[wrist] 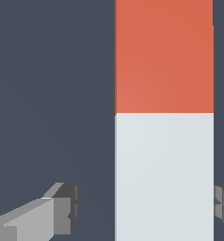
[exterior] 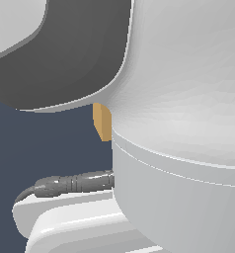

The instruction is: Insert the peg into the horizontal hole in a box.

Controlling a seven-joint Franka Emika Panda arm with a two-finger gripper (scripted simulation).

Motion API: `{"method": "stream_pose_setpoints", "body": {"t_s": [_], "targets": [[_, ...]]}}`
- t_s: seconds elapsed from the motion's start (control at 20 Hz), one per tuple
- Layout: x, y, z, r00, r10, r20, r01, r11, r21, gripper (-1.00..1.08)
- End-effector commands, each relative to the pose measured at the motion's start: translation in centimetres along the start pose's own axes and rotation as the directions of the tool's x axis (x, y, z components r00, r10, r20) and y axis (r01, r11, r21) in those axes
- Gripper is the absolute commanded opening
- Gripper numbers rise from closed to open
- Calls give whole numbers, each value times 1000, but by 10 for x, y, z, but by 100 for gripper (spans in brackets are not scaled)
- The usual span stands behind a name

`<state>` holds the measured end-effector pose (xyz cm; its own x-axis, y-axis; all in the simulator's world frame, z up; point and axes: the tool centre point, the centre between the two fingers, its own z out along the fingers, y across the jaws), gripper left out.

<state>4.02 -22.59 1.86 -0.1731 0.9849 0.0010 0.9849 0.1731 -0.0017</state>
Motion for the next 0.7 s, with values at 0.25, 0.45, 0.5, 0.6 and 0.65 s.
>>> {"method": "stream_pose_setpoints", "body": {"t_s": [0.25,0.45,0.5,0.6,0.65], "targets": [[-1,1,0,1000,0,1,0,1000,-2,-100],[-1,1,0,1000,0,1,0,1000,-2,-100],[0,1,0,1000,0,1,0,1000,-1,-100],[2,2,-1,1000,-2,1,2,1000,-1,-100],[4,3,-2,1000,-3,1,3,1000,-1,-100]]}}
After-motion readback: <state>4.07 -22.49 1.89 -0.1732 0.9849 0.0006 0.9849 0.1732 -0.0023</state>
